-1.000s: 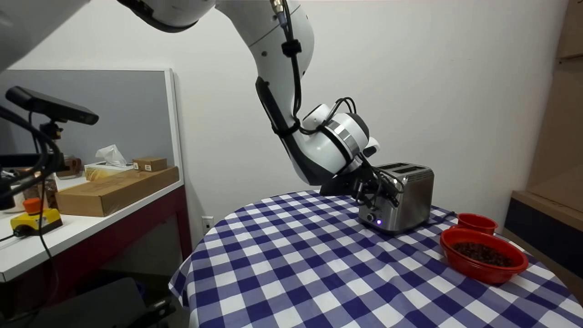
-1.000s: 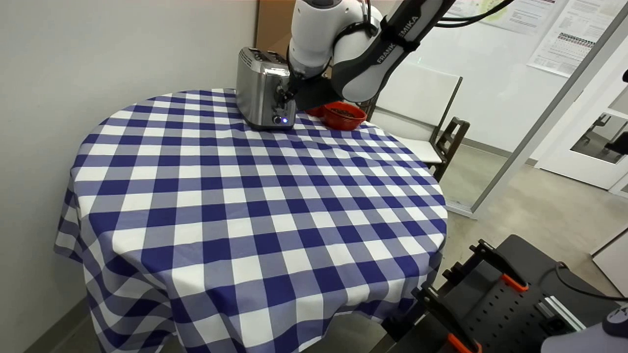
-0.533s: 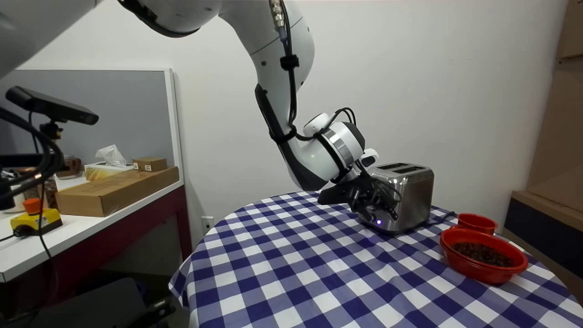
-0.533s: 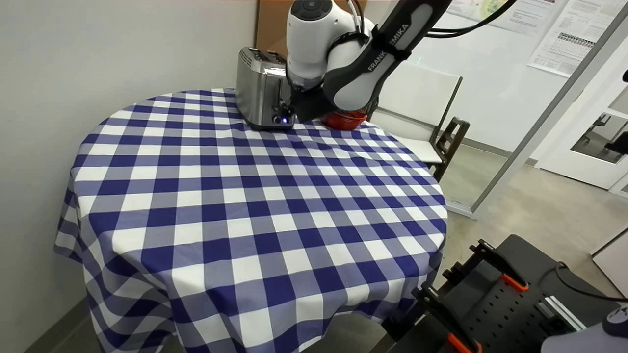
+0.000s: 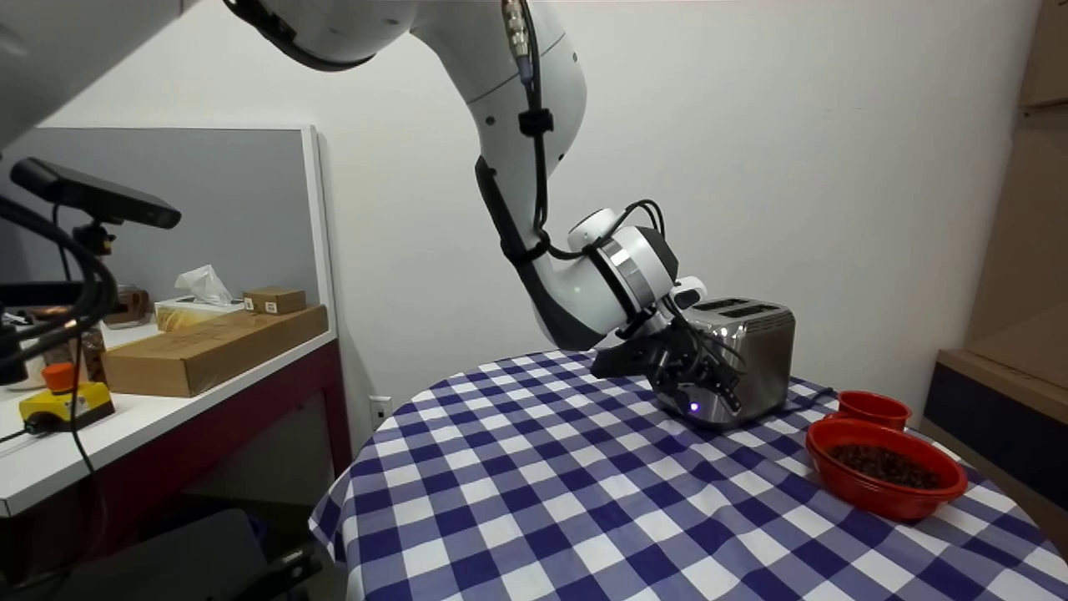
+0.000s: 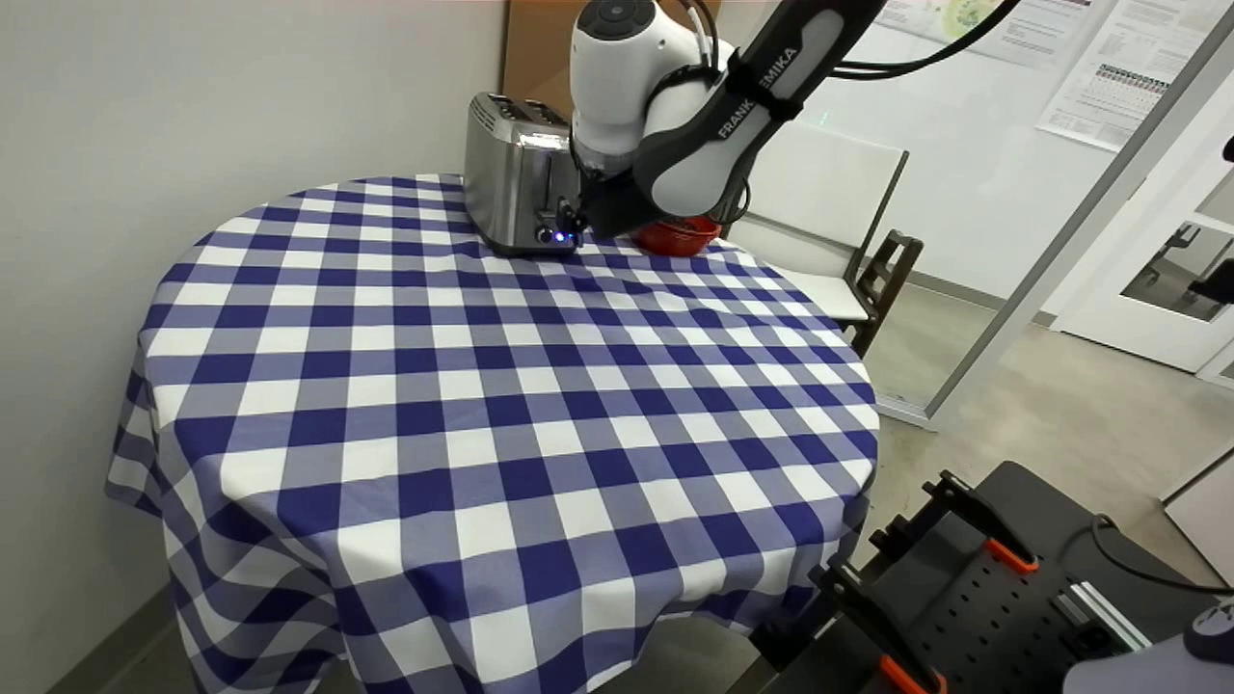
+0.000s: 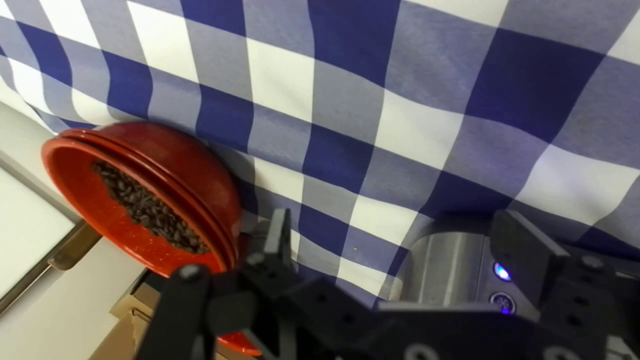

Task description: Turn off the toaster

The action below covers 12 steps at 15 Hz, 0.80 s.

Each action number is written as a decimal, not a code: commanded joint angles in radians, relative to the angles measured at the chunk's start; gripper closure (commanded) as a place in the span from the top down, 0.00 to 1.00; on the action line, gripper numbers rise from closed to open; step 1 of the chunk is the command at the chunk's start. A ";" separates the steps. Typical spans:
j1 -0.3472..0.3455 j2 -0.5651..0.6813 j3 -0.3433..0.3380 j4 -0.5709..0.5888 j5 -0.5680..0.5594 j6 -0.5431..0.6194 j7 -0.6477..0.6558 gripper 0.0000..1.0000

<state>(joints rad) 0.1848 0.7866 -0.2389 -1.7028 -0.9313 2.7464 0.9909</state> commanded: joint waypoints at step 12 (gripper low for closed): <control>0.012 0.086 -0.019 0.113 0.007 0.006 -0.005 1.00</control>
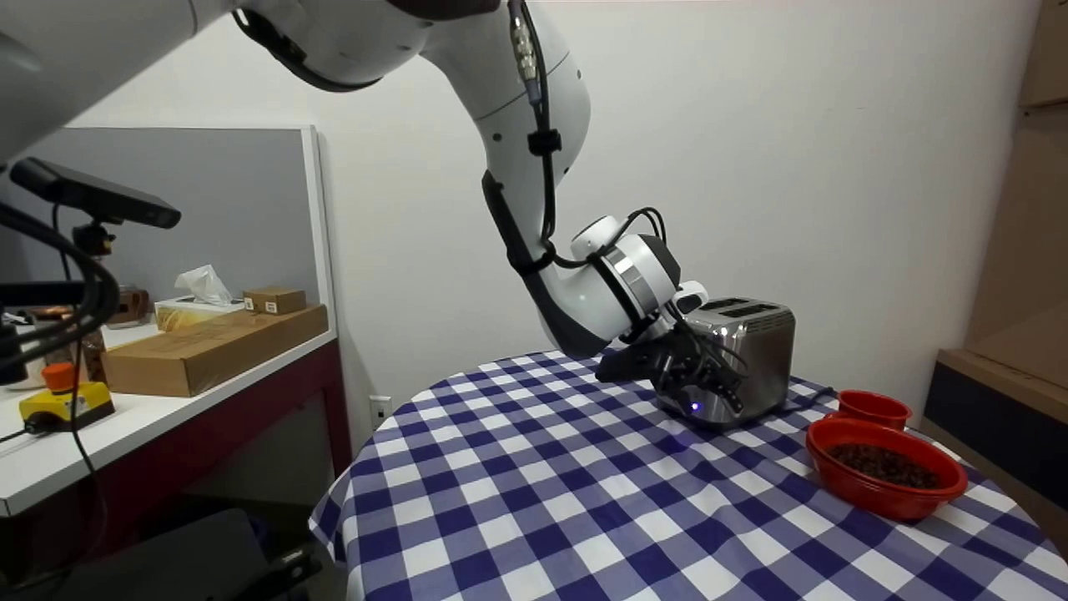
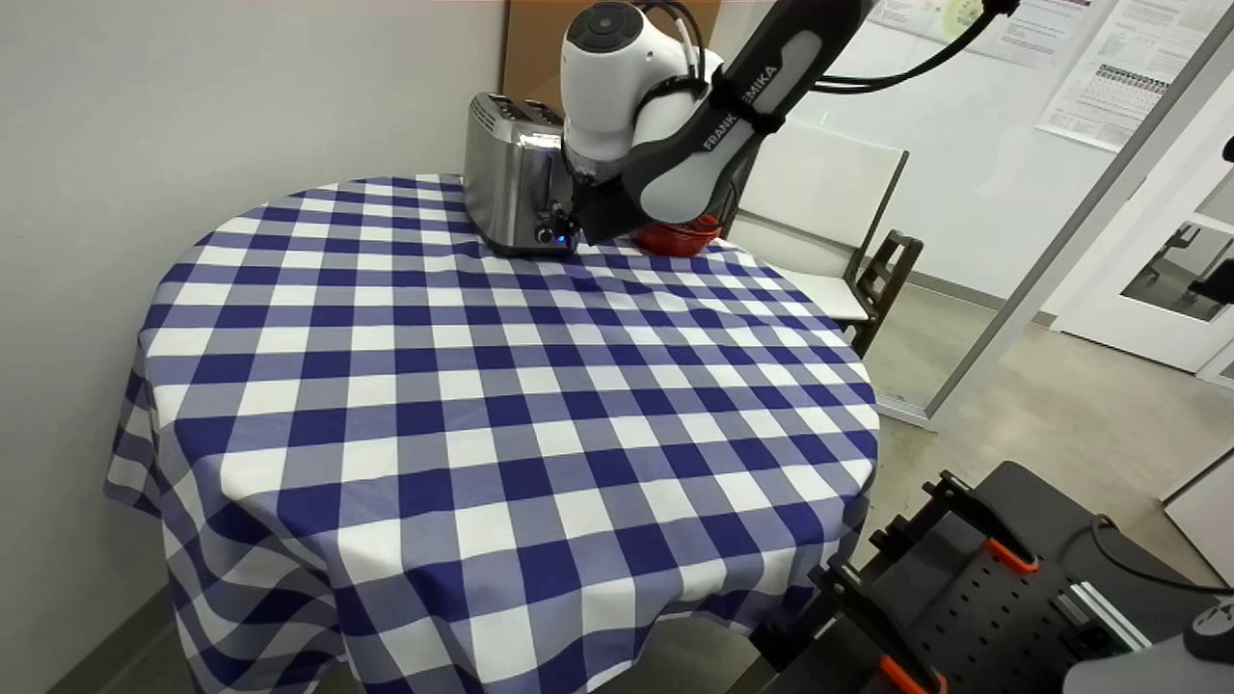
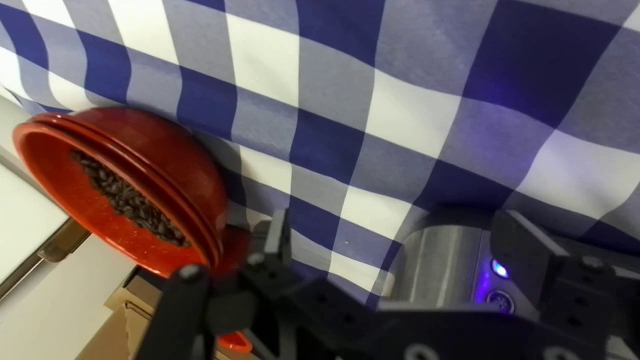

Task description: Turn off the toaster

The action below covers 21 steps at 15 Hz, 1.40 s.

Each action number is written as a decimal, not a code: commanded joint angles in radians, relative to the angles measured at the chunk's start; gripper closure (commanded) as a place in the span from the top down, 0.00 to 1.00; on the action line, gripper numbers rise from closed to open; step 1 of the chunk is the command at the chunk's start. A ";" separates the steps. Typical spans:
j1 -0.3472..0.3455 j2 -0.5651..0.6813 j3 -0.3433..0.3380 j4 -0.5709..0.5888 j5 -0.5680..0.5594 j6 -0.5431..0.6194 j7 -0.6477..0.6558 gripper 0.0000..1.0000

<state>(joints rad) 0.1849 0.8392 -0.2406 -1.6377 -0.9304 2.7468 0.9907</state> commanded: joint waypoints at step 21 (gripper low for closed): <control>-0.050 -0.021 0.115 0.022 0.191 -0.060 -0.222 1.00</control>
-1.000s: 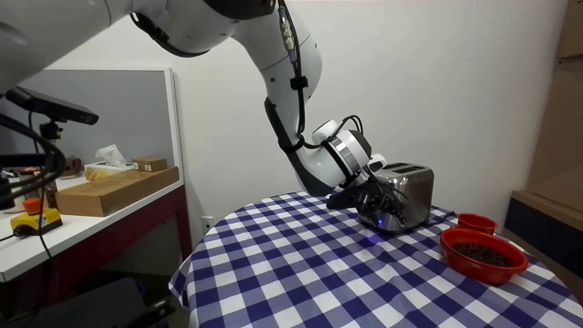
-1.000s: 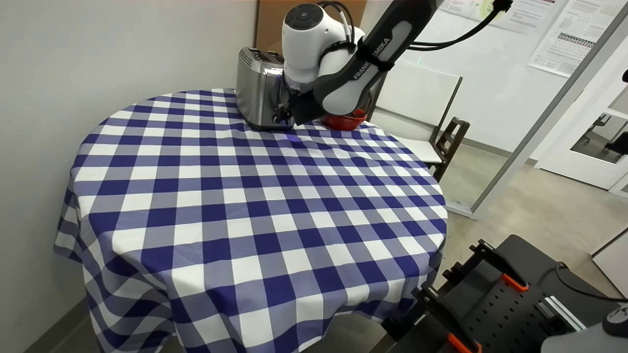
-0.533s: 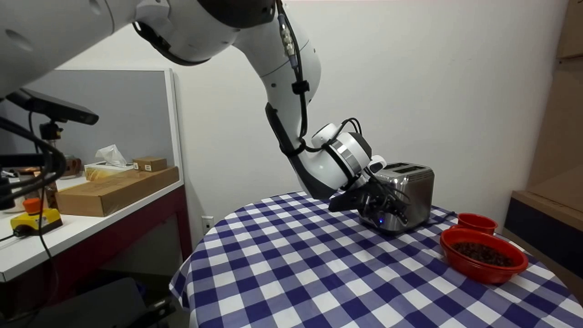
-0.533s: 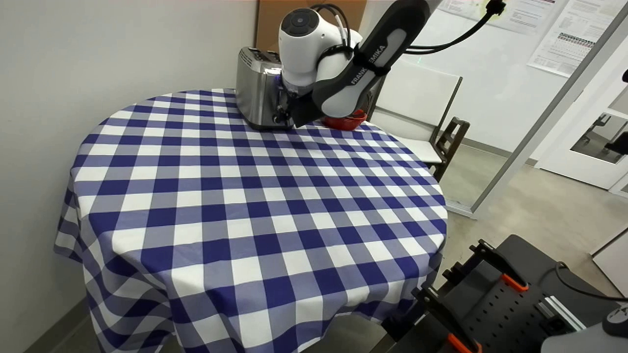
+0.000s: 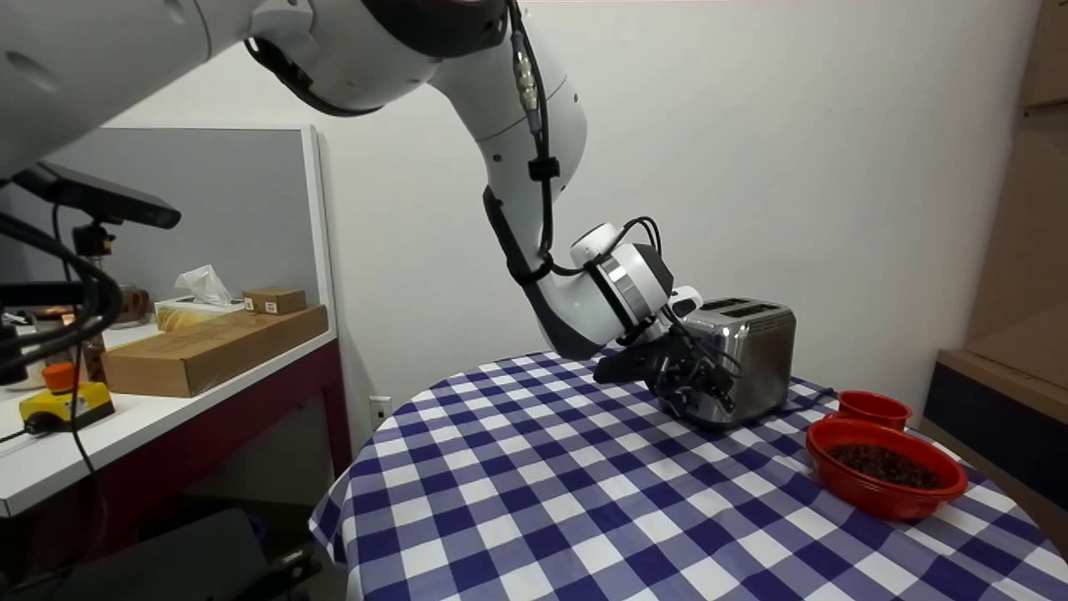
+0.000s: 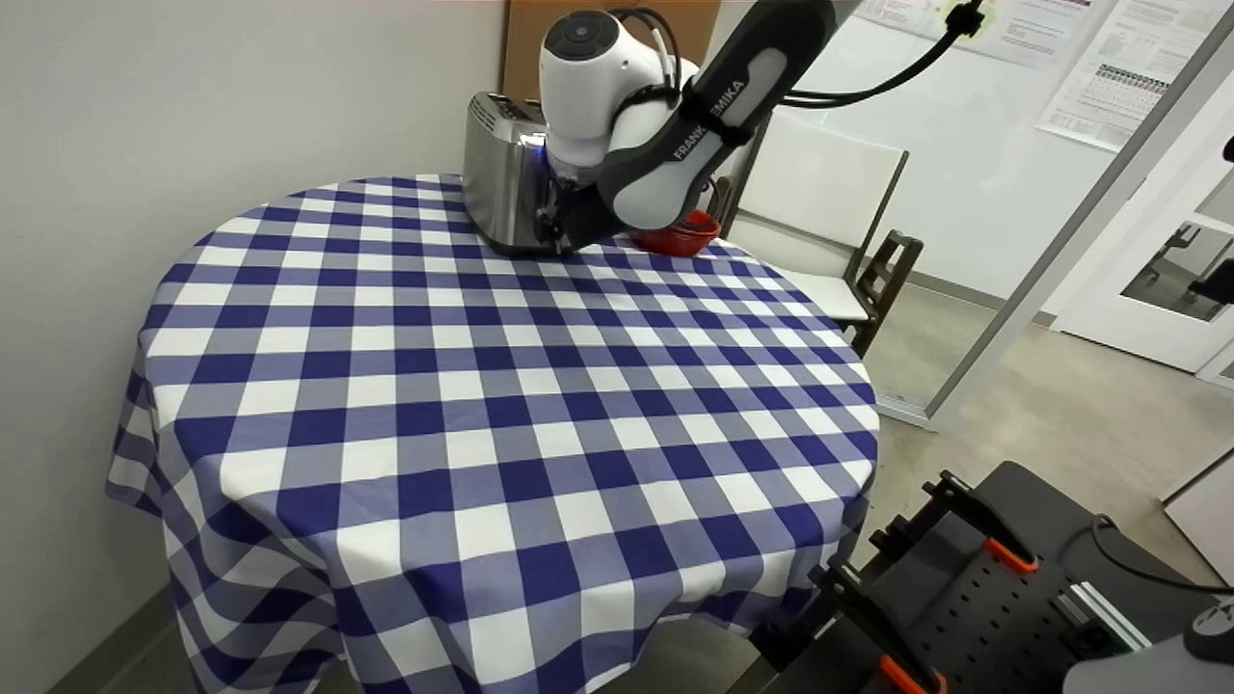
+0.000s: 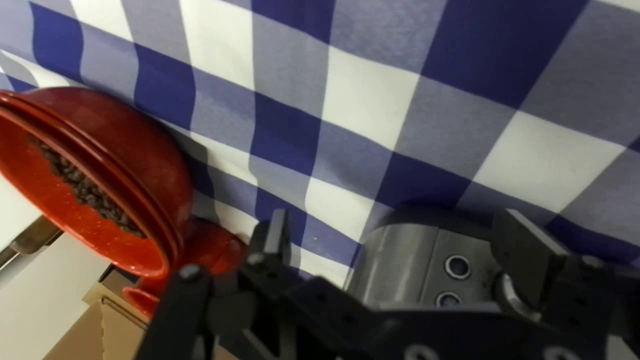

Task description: Turn off the toaster

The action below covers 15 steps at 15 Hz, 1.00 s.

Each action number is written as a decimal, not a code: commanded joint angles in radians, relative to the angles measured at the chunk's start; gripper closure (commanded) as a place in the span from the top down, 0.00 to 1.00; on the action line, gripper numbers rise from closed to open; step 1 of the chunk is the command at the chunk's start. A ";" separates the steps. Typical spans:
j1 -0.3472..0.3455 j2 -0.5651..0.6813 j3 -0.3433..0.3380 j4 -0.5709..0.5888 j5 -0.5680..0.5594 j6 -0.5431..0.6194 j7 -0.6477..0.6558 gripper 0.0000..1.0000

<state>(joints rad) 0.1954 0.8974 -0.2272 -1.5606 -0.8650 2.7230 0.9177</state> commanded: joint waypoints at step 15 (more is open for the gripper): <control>-0.144 -0.755 0.238 -0.614 0.816 -0.453 -0.636 1.00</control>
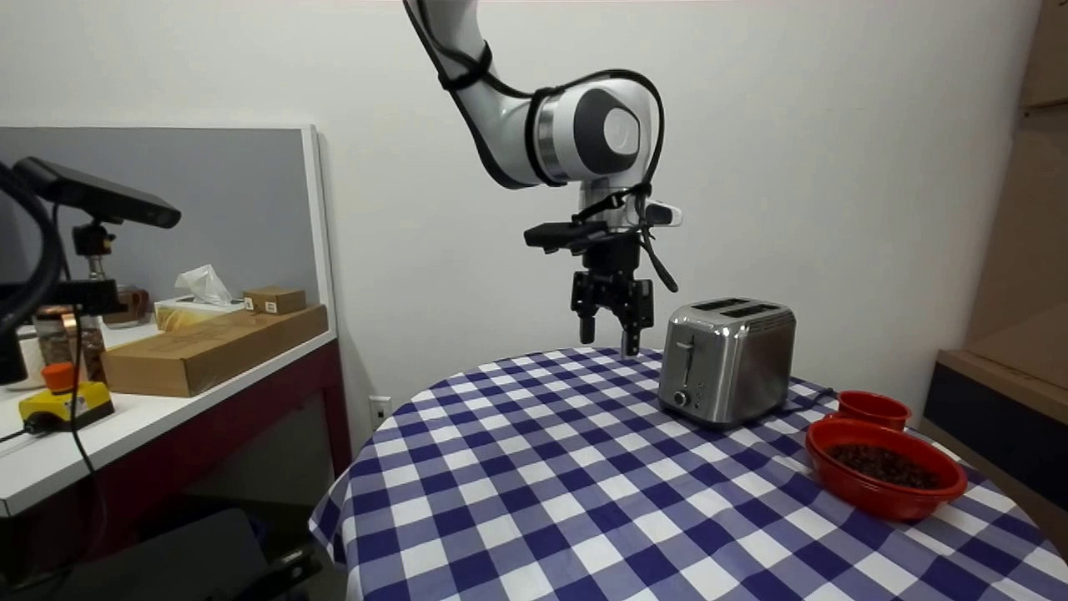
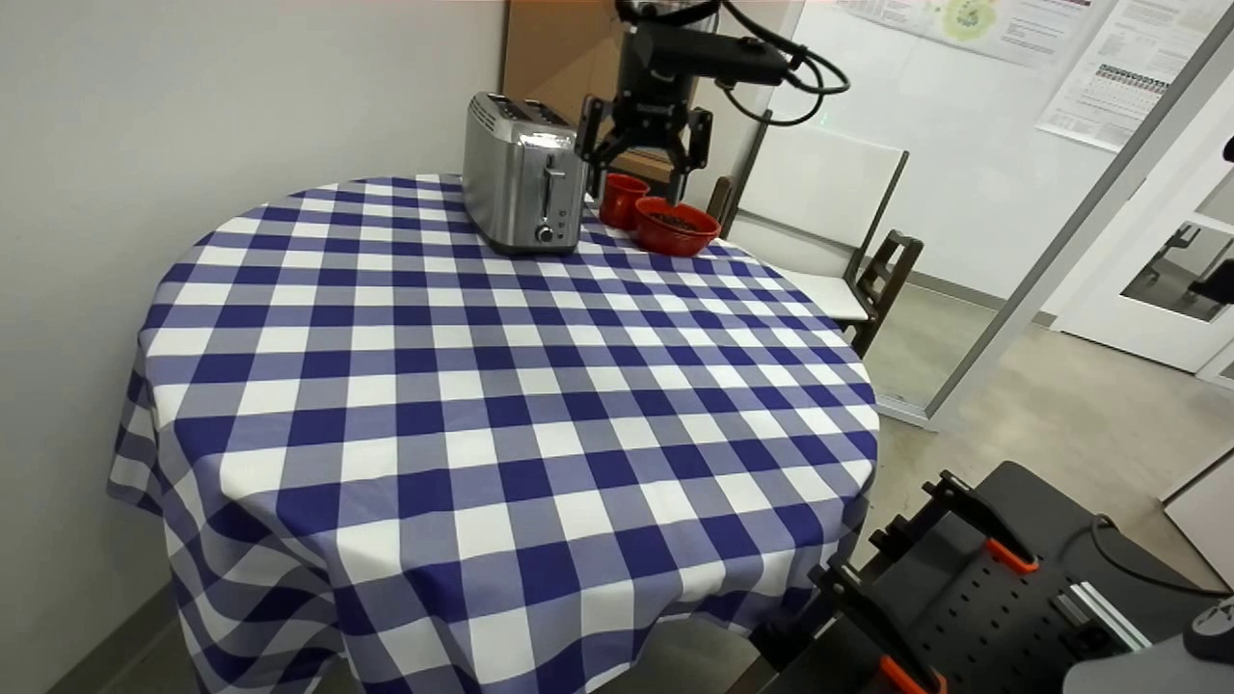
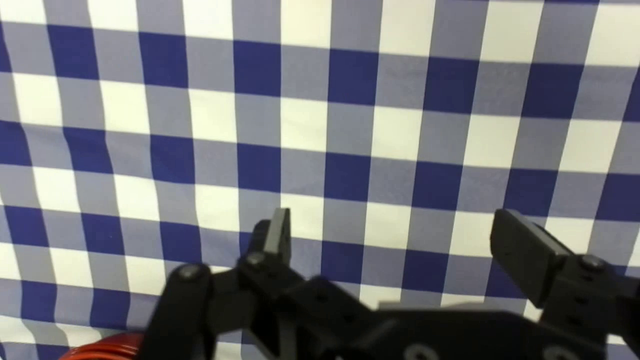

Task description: Turn off the toaster

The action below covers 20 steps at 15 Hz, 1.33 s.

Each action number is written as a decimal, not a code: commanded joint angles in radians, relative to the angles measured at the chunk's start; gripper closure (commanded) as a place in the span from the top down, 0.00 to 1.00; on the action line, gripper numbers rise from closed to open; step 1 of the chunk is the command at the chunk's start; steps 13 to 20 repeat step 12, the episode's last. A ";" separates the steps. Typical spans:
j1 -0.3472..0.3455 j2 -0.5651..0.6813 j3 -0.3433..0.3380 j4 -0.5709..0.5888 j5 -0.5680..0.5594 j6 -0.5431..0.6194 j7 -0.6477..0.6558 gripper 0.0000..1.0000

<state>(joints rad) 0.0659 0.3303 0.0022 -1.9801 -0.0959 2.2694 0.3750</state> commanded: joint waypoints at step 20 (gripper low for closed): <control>-0.016 -0.522 0.025 -0.475 0.119 0.000 -0.320 1.00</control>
